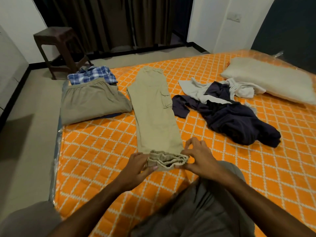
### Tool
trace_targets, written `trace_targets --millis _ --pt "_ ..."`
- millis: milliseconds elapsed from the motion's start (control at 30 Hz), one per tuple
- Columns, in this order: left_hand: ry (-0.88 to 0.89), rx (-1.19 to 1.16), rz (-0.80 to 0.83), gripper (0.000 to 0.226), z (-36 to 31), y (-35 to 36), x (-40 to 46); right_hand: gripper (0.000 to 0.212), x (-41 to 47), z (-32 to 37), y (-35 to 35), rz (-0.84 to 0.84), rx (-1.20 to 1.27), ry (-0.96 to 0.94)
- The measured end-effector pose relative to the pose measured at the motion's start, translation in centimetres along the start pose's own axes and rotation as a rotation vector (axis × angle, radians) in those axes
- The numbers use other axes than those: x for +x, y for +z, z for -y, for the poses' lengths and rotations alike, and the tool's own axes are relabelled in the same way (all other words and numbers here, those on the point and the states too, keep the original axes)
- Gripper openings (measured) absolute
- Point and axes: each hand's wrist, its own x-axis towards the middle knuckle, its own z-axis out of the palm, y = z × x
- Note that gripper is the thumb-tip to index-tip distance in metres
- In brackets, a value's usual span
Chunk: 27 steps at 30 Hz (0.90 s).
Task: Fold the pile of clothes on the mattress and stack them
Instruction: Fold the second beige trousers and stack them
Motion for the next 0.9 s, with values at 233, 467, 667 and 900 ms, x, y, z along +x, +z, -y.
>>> trace_targets --millis 233,467,667,900 --pt "-0.372 -0.51 -0.225 0.041 3.0 -2.0 8.7 0.059 11.1 -3.3 -1.7 0.287 0.54 0.183" --pt "-0.573 -0.695 -0.321 0.034 9.2 -2.3 17.2 0.052 22.8 -6.8 1.9 0.121 0.326 0.267" --pt "-0.579 -0.52 -0.453 0.036 14.9 -1.3 20.7 0.071 24.6 -10.1 4.9 0.336 0.789 0.48" --pt "-0.6 -0.478 -0.38 0.053 16.9 0.1 20.0 0.043 21.4 -12.2 8.7 0.118 0.639 0.405"
